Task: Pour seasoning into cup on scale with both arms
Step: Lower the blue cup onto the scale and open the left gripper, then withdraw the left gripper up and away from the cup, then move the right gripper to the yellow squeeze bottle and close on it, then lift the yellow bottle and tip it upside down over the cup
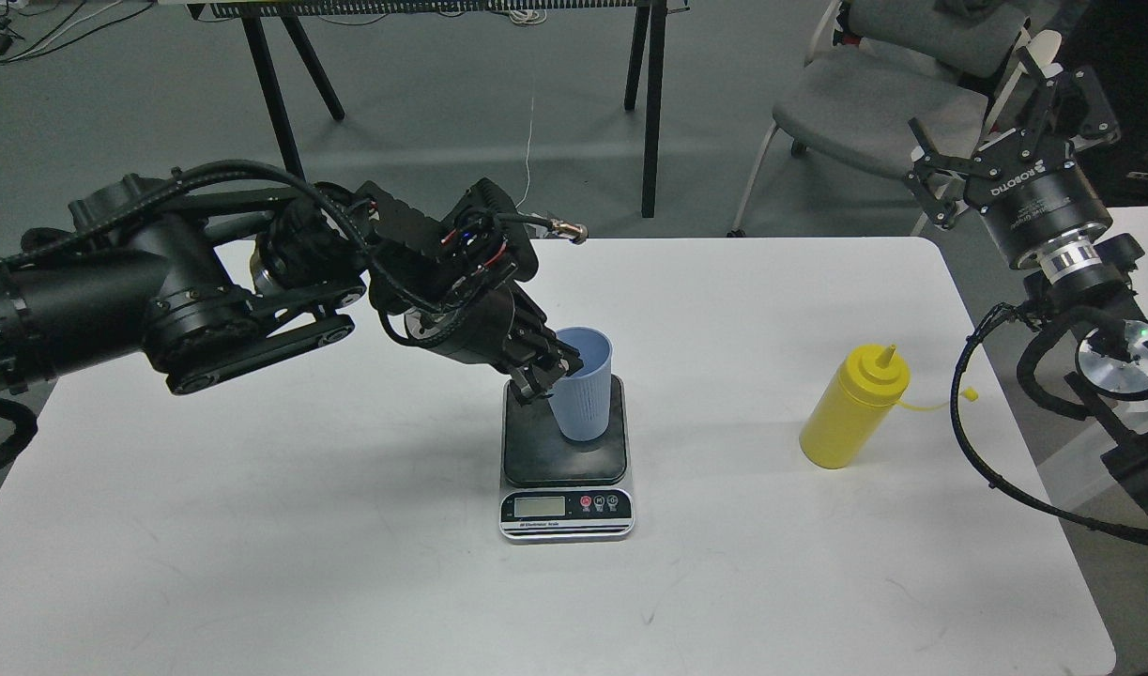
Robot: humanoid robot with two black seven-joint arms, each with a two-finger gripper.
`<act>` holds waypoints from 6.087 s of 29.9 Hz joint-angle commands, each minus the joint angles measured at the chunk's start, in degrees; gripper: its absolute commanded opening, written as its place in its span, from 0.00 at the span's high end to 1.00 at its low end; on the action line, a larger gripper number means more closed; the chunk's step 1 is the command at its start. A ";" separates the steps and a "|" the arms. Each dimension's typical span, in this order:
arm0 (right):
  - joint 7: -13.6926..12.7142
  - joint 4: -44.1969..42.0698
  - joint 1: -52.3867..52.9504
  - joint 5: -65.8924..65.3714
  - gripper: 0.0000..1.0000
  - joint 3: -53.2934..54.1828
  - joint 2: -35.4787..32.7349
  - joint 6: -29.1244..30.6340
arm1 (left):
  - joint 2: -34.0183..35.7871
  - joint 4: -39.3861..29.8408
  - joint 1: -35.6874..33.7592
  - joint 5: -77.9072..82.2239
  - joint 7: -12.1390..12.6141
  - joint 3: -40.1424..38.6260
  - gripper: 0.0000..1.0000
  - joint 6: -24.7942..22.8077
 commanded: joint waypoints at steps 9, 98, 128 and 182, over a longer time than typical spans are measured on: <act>-0.03 0.16 -0.29 0.06 0.00 -0.02 0.02 0.00 | 1.10 -0.95 -0.33 -0.16 -0.01 0.07 0.88 0.00; -4.33 13.52 -36.06 9.55 0.00 1.12 6.52 0.00 | 14.90 35.00 15.84 -97.98 -0.01 -31.31 0.06 0.00; -1.35 10.09 -31.23 4.54 0.08 1.56 11.53 0.00 | 14.72 35.00 16.63 -97.72 -0.01 -31.31 0.06 0.00; 11.49 8.24 -31.49 -3.02 0.40 0.77 11.36 0.00 | 14.90 34.91 16.63 -97.37 -0.01 -31.13 0.06 0.00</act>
